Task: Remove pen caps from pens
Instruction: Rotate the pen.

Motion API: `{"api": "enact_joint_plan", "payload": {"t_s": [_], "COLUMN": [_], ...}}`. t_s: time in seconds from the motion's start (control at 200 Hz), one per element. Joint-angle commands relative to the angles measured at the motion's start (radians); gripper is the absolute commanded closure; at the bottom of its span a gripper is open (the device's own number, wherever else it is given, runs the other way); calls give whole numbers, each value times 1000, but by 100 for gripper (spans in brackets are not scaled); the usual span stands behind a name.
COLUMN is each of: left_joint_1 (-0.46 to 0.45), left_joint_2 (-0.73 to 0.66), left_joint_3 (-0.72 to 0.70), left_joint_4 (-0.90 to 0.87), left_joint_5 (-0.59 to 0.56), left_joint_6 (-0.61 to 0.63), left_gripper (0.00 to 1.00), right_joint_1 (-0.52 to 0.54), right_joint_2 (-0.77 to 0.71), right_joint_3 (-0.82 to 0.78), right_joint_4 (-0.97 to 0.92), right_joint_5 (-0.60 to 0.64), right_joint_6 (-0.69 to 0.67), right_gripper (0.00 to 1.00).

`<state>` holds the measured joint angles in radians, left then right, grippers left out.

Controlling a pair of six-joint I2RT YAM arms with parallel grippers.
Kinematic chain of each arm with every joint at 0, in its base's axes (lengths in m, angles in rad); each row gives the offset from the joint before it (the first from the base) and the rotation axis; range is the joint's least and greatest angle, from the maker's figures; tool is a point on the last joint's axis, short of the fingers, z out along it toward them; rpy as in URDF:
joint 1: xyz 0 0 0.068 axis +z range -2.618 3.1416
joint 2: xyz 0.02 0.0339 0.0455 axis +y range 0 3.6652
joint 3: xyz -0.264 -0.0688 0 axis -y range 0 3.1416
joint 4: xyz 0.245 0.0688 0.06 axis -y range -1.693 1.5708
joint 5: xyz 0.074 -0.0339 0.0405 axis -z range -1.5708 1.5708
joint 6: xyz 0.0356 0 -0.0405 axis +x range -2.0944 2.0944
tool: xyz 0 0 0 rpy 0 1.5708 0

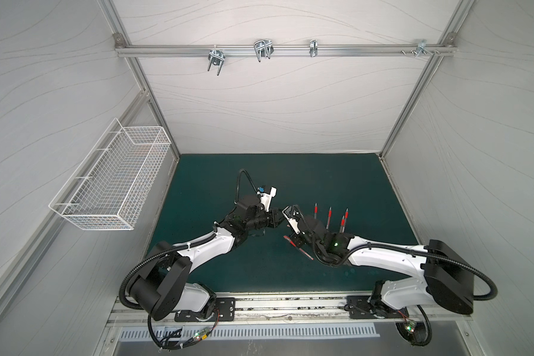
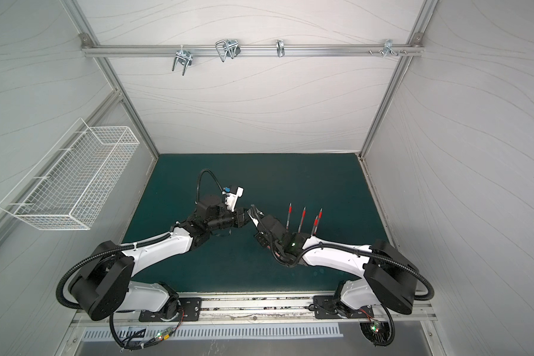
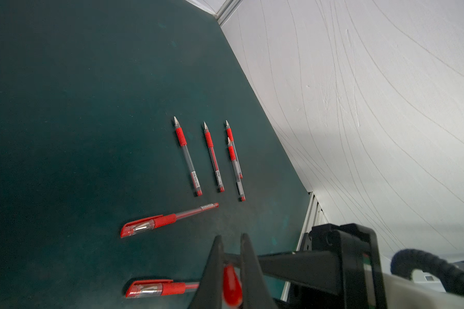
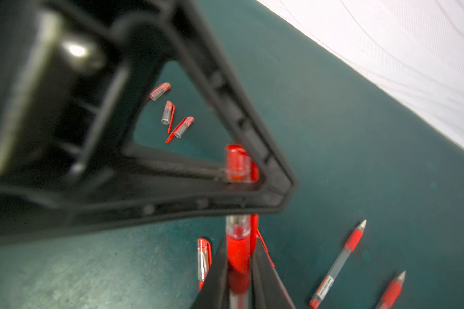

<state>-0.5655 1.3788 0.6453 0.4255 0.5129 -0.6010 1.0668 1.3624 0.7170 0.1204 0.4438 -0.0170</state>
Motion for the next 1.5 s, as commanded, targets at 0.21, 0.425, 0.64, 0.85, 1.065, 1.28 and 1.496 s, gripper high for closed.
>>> {"api": "enact_joint_plan", "payload": {"t_s": [0.21, 0.425, 0.64, 0.85, 1.065, 1.28, 1.496], "left_joint_1": [-2, 0, 3, 4, 4, 3, 3], "left_joint_2": [-12, -30, -40, -18, 3, 17, 43], "left_joint_3": [47, 33, 13, 16, 23, 30, 34], "left_joint_4": [47, 94, 155, 165, 174, 169, 192], "left_joint_5": [20, 68, 103, 117, 130, 131, 152], "left_joint_6": [9, 15, 1, -6, -16, -19, -31], "left_gripper": [74, 54, 49, 51, 59, 64, 69], "right_joint_1": [-164, -437, -559, -564, -559, -552, -536], "right_joint_2": [-93, -111, -58, 9, 46, 80, 93], "right_joint_3": [-53, -146, -181, -169, -156, -153, -143], "right_joint_4": [25, 199, 369, 444, 473, 526, 523], "right_joint_5": [-426, -951, -1199, -1310, -1358, -1402, -1412], "right_joint_6": [55, 233, 376, 426, 443, 472, 467], "right_gripper": [100, 100, 100, 100, 100, 100, 100]}}
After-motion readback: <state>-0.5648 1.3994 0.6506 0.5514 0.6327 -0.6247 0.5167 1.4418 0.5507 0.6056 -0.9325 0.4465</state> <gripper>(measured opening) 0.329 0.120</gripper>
